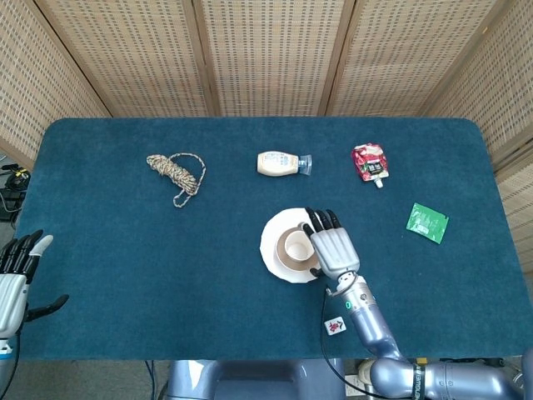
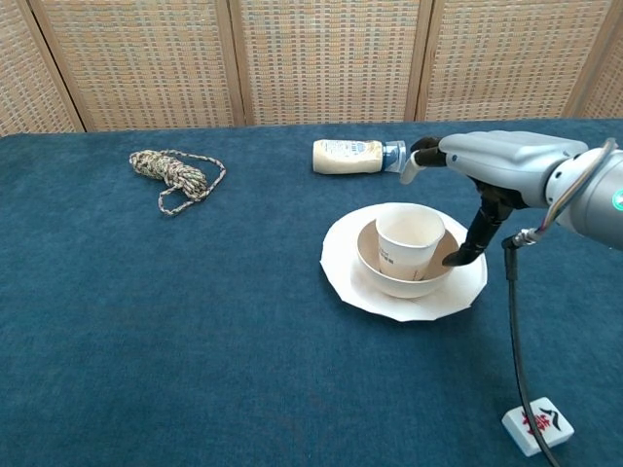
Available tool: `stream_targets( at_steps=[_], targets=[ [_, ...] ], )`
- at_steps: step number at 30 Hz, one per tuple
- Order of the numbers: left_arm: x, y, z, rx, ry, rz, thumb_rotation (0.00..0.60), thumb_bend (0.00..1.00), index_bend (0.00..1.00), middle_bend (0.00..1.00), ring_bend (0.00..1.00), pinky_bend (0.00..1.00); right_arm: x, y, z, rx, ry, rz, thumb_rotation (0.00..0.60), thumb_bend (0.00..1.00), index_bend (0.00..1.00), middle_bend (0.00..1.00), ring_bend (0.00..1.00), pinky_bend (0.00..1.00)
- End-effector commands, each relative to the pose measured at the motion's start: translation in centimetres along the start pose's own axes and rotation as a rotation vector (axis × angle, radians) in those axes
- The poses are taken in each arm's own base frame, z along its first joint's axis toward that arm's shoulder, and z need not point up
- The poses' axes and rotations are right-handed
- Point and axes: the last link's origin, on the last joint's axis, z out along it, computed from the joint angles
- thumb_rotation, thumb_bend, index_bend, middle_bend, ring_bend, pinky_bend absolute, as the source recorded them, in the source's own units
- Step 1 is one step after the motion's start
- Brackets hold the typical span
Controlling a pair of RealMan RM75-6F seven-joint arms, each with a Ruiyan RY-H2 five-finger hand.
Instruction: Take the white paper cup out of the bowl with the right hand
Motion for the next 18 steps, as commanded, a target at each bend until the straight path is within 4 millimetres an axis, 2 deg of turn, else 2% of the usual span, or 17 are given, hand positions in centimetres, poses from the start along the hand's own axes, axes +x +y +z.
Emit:
stream_targets(
  at_steps=[1, 7, 13, 18],
  targets=[
    [0.0, 0.0, 0.0, -0.001, -0.003, 0.000, 0.600, 0.03, 0.00, 0.00, 0.00, 0.00, -0.1, -0.3, 0.6, -0.008, -0.003, -0.007, 0.600, 0.31, 0.23, 0.00, 0.00, 0.02],
    [-0.2, 0.1, 0.0, -0.004, -0.010, 0.001, 0.600, 0.03, 0.00, 0.00, 0.00, 0.00, -0.3, -0.8, 1.7, -0.030, -0.016, -0.034, 0.600, 0.32, 0.25, 0.00, 0.00, 0.02],
    [-0.3, 0.2, 0.0, -0.007, -0.013, 0.000, 0.600, 0.03, 0.00, 0.00, 0.00, 0.00, -0.7, -1.1, 2.1, -0.035, -0.031, -0.044, 0.600, 0.34, 0.26, 0.00, 0.00, 0.02],
    [-0.2, 0.2, 0.0, -0.006, -0.012, -0.001, 0.600, 0.03, 0.00, 0.00, 0.00, 0.00, -1.3, -1.6, 2.2, -0.026, -0.042, -0.045, 0.600, 0.36, 0.32, 0.00, 0.00, 0.03]
  ],
)
